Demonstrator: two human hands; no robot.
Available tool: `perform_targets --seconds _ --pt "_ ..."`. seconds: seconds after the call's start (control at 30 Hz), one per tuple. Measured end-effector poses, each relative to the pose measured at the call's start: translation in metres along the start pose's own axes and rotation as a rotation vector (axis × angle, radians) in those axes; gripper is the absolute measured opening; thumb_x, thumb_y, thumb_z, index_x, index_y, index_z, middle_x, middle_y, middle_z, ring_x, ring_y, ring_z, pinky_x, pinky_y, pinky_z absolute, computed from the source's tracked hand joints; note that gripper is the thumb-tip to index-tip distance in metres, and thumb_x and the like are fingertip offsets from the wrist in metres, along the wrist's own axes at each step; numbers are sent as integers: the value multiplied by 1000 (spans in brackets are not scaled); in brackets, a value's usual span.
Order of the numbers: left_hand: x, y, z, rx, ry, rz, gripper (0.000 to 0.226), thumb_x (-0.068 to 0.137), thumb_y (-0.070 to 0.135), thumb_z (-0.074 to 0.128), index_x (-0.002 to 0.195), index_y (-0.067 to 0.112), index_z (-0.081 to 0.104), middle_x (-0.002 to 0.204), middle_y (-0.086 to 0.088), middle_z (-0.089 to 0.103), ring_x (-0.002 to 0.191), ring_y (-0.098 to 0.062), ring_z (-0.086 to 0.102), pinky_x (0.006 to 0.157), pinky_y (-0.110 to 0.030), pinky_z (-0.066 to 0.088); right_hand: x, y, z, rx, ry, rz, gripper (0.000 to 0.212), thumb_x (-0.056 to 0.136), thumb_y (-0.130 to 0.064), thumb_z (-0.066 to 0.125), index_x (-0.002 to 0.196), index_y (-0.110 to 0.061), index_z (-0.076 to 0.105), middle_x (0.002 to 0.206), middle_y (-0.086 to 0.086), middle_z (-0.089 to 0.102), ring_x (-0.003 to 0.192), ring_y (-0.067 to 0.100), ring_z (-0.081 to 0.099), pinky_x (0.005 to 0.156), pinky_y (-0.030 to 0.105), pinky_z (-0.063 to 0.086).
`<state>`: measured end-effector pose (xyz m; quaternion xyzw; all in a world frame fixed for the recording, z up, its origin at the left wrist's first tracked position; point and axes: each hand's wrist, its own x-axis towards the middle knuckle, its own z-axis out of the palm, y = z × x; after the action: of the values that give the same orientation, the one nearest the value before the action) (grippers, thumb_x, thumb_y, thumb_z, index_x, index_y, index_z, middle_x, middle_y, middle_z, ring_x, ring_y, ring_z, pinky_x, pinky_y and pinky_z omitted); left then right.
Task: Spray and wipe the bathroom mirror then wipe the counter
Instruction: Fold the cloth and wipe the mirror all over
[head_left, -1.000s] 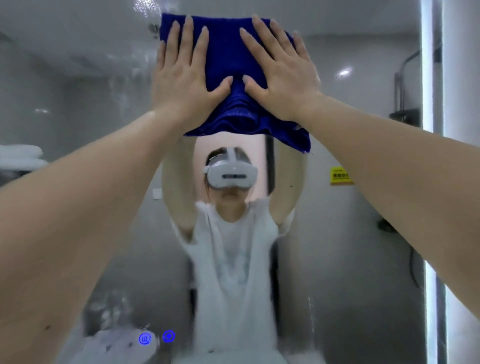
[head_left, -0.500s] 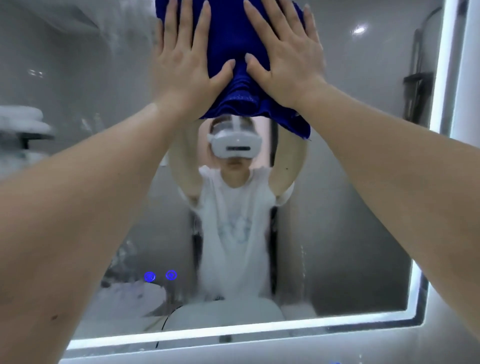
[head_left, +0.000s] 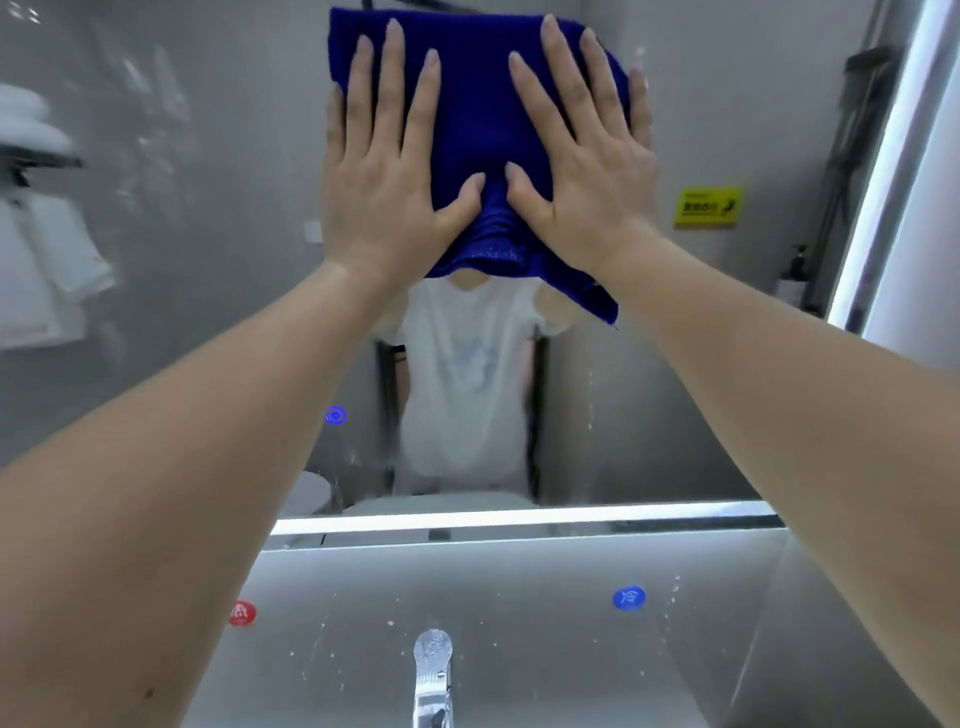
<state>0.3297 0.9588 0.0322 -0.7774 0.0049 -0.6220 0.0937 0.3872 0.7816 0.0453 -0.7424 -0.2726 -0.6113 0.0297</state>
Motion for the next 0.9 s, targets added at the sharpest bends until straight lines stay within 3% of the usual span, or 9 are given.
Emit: perform_targets --seconds 0.47,0.57,0.7,0.9 --pt "-51 15 5 59 -81 -53 78 89 61 25 152 17 14 158 -10 13 147 -29 8 120 -38 1 -55 -13 18 -36 73 40 61 94 -52 28 149 -26 33 154 3 34 143 27 29 119 48 15" --pt "-78 20 12 48 -54 1 78 89 59 33 151 13 19 157 -16 17 145 -34 13 119 -42 6 -86 -19 28 -13 133 8 59 94 -49 37 147 -23 38 152 9 36 142 32 31 116 53 20" --pt "-134 28 30 25 -41 83 78 88 54 46 147 6 29 152 -24 27 141 -41 22 117 -47 12 -146 -28 41 20 73 -35 61 94 -48 40 148 -20 34 153 12 34 142 34 28 116 54 20" --pt "-197 38 49 4 -38 128 76 90 56 40 145 5 31 149 -26 29 140 -38 17 117 -47 10 -212 -39 63 57 105 -66 60 94 -50 42 146 -21 35 151 11 36 141 32 27 116 53 19"
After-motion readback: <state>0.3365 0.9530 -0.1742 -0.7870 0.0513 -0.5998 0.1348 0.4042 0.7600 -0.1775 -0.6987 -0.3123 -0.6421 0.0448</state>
